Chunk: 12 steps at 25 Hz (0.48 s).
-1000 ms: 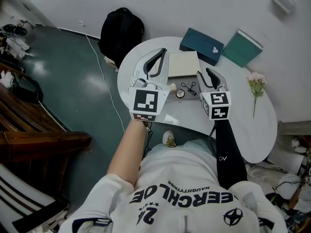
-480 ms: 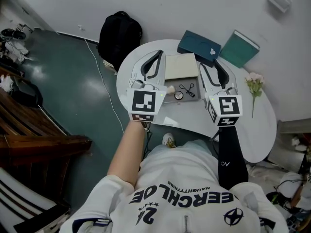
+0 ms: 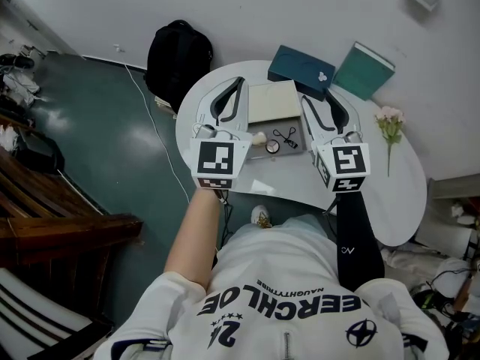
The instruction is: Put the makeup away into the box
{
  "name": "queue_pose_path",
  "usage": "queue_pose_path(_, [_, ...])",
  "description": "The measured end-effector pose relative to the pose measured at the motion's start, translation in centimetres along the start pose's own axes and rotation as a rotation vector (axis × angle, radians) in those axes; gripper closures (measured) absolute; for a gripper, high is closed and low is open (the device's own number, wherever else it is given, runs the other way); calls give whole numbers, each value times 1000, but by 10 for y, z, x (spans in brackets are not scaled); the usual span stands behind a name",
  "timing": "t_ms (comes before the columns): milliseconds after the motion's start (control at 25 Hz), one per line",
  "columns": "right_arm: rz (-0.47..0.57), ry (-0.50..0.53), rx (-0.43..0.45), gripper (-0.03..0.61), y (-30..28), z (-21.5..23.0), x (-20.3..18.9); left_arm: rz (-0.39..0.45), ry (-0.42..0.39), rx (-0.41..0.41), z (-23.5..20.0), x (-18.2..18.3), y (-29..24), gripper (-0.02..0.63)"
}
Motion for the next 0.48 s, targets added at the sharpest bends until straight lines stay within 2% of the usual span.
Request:
queue_pose_path(80, [8,15,3,400,1,-1,0,-1,-2,-4,1,0,0,612])
queue_pose_path(120, [15,26,4,446,2,-1,1,-1,-3,-6,2,0,0,612])
queue_pose_path(160, [24,36,8,545,3,-2,2,-1,-4,-7,2,0,-1,612])
queue_pose_path(480, [39,21,11,548,5,-2,2,-2,-6,4,-1,-1,2,612])
Point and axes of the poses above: the fingertips, and each gripper's own axes: y backward along the fingers, z to its right, x out of its top, the point moved 10 cm from there along y, backward along the fingers, and after that the axes turned 6 degrees about -y, right-handed, at the moved point
